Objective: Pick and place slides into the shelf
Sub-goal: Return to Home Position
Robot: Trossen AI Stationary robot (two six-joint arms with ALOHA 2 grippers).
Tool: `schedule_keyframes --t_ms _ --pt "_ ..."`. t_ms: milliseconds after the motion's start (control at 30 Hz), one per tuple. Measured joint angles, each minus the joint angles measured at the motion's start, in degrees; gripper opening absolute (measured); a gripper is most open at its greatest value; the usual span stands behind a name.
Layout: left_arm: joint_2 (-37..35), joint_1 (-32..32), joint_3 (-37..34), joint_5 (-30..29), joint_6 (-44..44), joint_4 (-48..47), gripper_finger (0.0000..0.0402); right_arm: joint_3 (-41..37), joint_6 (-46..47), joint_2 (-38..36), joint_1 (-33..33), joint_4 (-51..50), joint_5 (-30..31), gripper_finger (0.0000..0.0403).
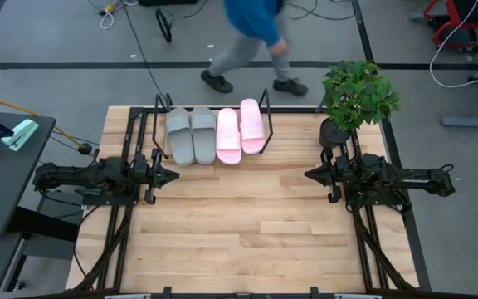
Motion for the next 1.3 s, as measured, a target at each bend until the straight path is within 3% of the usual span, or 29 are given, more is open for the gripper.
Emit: schedule_keyframes --t_ms 1300 --pt "0.0 0.0 0.0 0.0 0.0 0.0 0.0036 0.0 0.0 0.0 0.0 0.0 0.0 0.0018"
